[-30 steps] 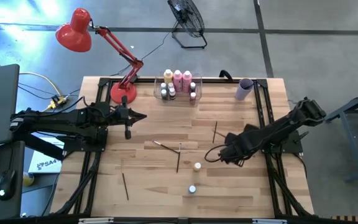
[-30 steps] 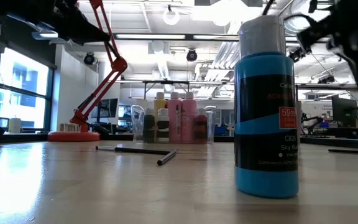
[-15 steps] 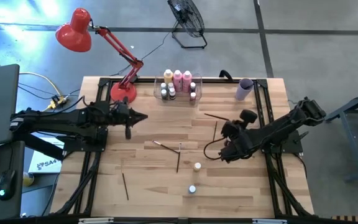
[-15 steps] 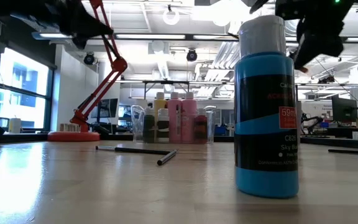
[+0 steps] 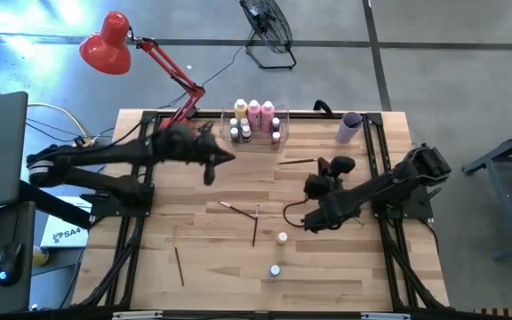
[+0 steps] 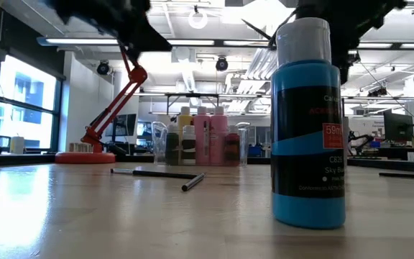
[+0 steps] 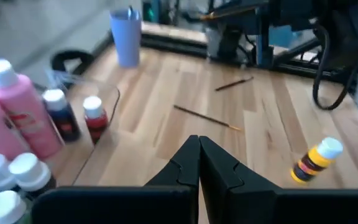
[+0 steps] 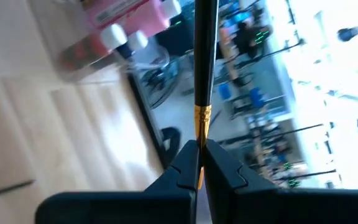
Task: Pick & Place Paint Supplies
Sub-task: Put the black paint brush into the violet cup
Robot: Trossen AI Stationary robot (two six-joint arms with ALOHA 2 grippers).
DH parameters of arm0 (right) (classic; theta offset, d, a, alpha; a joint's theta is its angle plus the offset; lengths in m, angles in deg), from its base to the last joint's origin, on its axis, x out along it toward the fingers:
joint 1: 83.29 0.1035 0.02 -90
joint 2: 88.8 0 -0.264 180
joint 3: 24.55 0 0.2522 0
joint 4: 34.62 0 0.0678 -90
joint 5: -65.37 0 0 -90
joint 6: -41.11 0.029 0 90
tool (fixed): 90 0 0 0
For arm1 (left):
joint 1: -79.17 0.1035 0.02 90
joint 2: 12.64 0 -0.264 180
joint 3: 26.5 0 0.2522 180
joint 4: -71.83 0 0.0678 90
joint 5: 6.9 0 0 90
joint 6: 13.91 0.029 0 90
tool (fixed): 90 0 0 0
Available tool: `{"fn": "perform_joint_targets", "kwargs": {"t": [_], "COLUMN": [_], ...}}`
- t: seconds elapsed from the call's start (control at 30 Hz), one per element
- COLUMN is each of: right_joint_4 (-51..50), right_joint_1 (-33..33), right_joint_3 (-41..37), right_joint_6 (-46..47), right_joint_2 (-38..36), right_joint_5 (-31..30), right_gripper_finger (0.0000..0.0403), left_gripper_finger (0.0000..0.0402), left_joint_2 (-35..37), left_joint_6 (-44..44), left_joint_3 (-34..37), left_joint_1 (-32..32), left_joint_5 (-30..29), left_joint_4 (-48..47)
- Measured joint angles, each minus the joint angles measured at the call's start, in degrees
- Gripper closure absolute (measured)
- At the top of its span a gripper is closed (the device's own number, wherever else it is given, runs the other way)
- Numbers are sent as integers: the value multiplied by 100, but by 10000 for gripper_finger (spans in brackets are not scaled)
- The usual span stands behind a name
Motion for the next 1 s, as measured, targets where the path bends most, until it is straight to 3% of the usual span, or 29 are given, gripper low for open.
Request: {"fn": "perform_joint_targets", "kwargs": {"t": [0.27,0.33,0.53,0.7,0.83,1.0], "right_joint_4": [120,230,1075,1335,1338,1436], "right_joint_1": [-184,-195,-261,-537,-744,-877], "right_joint_3": [0,0,29,183,315,454], "right_joint_6": [-436,-614,-2254,-3367,-3734,-4225], "right_joint_2": [690,837,968,832,727,669], "right_joint_5": [-906,-1165,-1638,-1649,-1650,-1645], "right_gripper_finger": [400,400,400,400,400,400], "left_gripper_finger": [401,401,401,401,401,401], "left_joint_2": [-1064,-1283,-1731,-1819,-1819,-1819], "left_joint_6": [-619,-973,-1737,-2508,-3130,-3353], "left_joint_3": [-913,-1001,-1052,-1054,-1056,-1056], "left_joint_1": [1717,1945,1994,1996,1996,1996], "left_joint_5": [3583,4122,4416,5466,5469,5038], "left_joint_4": [-293,-304,-168,935,1856,2051]}}
